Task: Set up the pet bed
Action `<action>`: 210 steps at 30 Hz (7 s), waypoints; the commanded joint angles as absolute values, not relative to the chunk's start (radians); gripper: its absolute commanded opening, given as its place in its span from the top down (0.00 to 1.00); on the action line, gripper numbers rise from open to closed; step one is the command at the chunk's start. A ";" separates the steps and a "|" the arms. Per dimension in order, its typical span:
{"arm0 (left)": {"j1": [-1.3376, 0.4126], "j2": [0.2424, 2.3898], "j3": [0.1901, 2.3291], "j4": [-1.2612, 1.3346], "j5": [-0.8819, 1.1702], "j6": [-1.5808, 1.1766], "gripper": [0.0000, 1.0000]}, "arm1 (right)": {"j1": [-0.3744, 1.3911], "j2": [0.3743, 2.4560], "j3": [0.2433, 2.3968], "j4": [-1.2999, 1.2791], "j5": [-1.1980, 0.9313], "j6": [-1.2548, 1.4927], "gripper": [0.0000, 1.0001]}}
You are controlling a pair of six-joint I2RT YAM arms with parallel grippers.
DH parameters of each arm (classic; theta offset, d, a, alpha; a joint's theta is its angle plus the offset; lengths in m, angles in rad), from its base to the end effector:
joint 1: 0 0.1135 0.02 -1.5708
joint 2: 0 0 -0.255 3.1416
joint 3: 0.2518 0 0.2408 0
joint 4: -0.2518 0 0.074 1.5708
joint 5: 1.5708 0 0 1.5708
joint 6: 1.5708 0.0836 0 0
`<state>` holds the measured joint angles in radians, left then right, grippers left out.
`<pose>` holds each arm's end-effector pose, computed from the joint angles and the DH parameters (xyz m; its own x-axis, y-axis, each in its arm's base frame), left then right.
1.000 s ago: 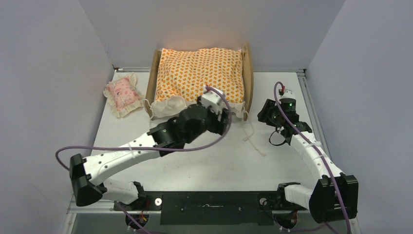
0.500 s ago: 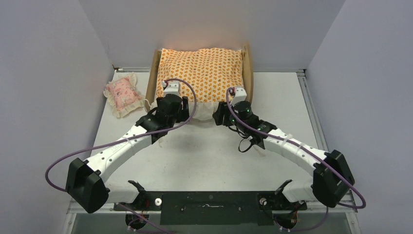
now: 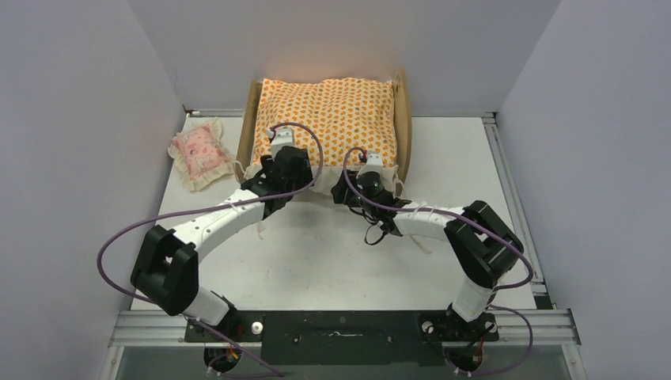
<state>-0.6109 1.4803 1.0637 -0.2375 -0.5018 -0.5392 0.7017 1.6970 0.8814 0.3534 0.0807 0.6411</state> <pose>0.3109 -0.1686 0.2383 -0.5253 -0.1817 -0.8313 -0.0927 0.9833 -0.1563 0.3071 0.2508 0.1676 -0.6248 0.2525 -0.7388 -0.2678 0.8196 0.5065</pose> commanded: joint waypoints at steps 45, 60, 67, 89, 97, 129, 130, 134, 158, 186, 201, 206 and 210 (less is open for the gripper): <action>-0.487 1.425 1.168 -0.294 -0.398 -0.426 0.47 | 0.591 1.553 0.837 0.341 -0.097 0.535 0.95; -0.488 1.557 1.211 -0.319 -0.448 -0.407 1.00 | 0.583 1.550 0.836 0.341 -0.106 0.534 0.95; -0.487 1.468 1.175 -0.410 -0.484 -0.317 1.00 | 0.571 1.507 0.833 0.297 -0.104 0.506 0.95; -0.450 1.292 1.064 -0.408 -0.418 -0.440 0.41 | 0.553 1.384 0.969 -0.064 -0.057 0.341 0.62; -0.351 1.237 1.132 -0.463 -0.360 -0.410 0.36 | 0.522 1.304 1.058 -0.258 0.131 0.249 0.59; -0.106 1.846 1.637 -0.473 -0.164 -0.156 0.46 | 0.295 1.593 1.461 -0.351 0.062 0.315 0.36; -0.106 1.831 1.607 -0.469 -0.157 -0.151 0.53 | 0.295 1.612 1.467 -0.343 0.063 0.315 0.36; -0.106 1.762 1.511 -0.459 -0.140 -0.137 0.73 | 0.295 1.660 1.477 -0.304 0.058 0.304 0.41; -0.334 0.881 0.860 -0.729 -0.076 -0.578 0.79 | 0.247 1.007 0.992 -0.542 0.197 0.228 0.81; -0.289 1.944 1.903 -0.563 -0.419 -0.366 0.54 | 0.371 1.040 1.189 -0.414 -0.173 0.236 0.38; -0.289 2.072 1.909 -0.595 -0.471 -0.364 0.80 | 0.435 1.031 1.142 -0.416 -0.100 0.244 0.37; -0.280 2.077 1.899 -0.599 -0.501 -0.342 1.00 | 0.434 1.034 1.133 -0.409 -0.105 0.245 0.37; -0.254 2.063 1.890 -0.593 -0.539 -0.320 1.00 | 0.433 1.034 1.125 -0.410 -0.112 0.243 0.37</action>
<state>-0.2882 2.0747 1.8904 -0.6056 -0.4770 -0.3515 0.4320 1.0481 1.1297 -0.4572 -0.1196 0.2401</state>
